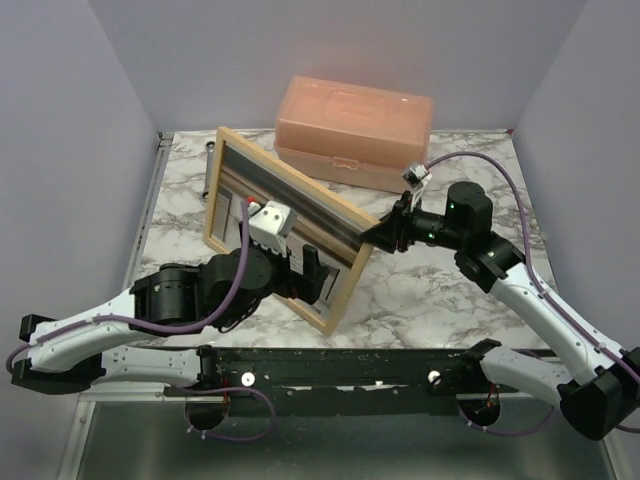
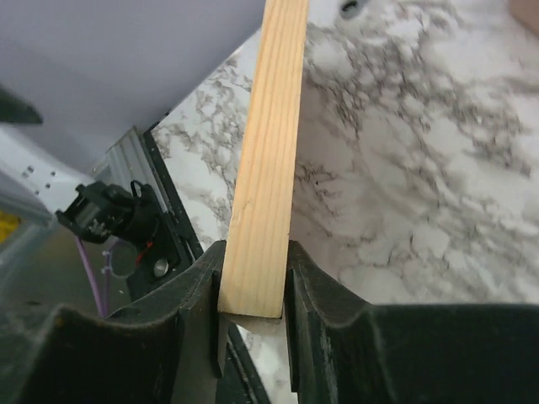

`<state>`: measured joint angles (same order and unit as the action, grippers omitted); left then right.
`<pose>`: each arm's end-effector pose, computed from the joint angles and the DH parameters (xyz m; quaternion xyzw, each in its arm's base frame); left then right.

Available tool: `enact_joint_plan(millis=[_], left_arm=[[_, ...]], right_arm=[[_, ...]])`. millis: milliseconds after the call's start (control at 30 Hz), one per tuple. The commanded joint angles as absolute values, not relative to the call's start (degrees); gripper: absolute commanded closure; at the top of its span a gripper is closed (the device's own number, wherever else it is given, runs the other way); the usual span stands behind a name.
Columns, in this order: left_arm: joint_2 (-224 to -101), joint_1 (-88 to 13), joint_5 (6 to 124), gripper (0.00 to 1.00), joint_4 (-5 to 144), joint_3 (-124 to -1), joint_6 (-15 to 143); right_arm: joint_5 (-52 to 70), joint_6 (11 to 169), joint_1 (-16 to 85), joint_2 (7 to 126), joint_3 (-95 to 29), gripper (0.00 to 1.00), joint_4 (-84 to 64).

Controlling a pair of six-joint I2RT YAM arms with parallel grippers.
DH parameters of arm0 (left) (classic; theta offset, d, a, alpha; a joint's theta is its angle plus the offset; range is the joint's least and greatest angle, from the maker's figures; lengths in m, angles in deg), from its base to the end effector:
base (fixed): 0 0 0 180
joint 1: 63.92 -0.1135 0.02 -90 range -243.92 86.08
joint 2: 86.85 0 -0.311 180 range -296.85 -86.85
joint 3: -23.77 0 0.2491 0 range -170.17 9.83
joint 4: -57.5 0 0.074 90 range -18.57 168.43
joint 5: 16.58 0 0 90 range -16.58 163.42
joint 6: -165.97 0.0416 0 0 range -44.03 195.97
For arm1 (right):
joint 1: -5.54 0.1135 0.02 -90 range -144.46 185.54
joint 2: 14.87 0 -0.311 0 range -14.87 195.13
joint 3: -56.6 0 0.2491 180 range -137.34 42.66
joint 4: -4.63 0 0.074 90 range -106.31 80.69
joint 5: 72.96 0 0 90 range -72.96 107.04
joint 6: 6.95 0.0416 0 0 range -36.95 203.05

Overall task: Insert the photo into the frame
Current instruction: Turn over the photo frame at the center of the board.

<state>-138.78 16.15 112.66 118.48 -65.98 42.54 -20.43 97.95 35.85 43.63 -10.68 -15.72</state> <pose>0.0471 -0.1163 0.4693 0.1414 0.7952 -0.2802 0.5188 0.1673 0.1271 0.3952 -0.2996 0.6999 0.4599 0.4571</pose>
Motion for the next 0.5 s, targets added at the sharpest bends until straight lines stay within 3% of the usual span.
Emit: enact_joint_plan(millis=[0, 200, 467], left_arm=[[-140.55, 11.83, 103.6, 0.01, 117.89, -63.06, 35.95], [-139.86, 3.24, 89.58, 0.02, 112.46, -53.14, 30.32], [-138.88, -3.75, 80.7, 0.02, 108.03, -41.64, 24.62]], right_arm=[[-9.17, 108.69, 36.08, 44.07, -9.15, 0.99, -20.54], [-2.65, 111.7, 34.97, 42.65, -3.32, 0.99, -22.12], [-0.72, 113.21, 31.68, 46.77, 5.42, 0.99, -23.89]])
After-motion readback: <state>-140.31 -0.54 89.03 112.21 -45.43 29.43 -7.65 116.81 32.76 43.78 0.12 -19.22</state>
